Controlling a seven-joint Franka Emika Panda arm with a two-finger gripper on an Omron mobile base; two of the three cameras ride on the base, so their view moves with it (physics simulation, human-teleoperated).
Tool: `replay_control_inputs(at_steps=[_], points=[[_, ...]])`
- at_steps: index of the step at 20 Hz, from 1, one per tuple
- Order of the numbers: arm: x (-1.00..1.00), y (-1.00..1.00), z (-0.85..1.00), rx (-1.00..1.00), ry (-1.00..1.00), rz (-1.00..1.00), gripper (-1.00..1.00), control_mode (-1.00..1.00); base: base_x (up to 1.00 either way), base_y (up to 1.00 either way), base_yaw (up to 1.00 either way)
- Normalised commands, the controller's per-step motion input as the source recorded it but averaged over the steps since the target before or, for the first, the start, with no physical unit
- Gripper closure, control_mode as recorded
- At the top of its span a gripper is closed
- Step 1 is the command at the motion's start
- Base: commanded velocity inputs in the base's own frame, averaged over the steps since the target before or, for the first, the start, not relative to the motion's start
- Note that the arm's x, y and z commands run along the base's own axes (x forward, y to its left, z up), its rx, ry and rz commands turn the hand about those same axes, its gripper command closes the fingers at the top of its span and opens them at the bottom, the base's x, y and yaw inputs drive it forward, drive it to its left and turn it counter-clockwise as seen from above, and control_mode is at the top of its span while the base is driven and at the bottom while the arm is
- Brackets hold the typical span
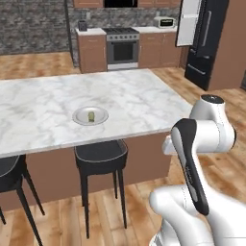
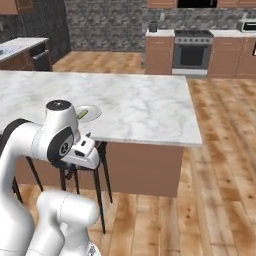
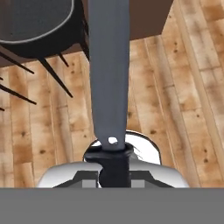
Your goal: Retrieve the butter from the fridge and place it on a plate on the dining table. Then retrieve the butter knife by the fridge and place it near the plate.
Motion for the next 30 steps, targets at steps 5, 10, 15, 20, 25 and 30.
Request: replay_control_inputs(at_steps=[5, 10, 15, 20, 25, 30], points=[[0.00, 0.00, 0.00, 0.00, 0.00, 0.00, 1.00, 1.00, 0.33, -0.01, 0.40], [0.00, 0.00, 0.00, 0.00, 0.00, 0.00, 1.00, 1.00, 0.58, -0.40, 0.26], [0.00, 0.00, 0.00, 0.00, 0.00, 0.00, 1.00, 1.00, 0.81, -0.63, 0.02], [0.00, 0.00, 0.00, 0.00, 0.00, 0.00, 1.00, 1.00, 0.54, -0.30, -0.01], [0.00, 0.00, 0.00, 0.00, 0.00, 0.00, 1.00, 1.00, 0.45, 0.23, -0.02], [0.00, 0.00, 0.00, 0.00, 0.00, 0.00, 1.00, 1.00, 0.57, 0.24, -0.04]])
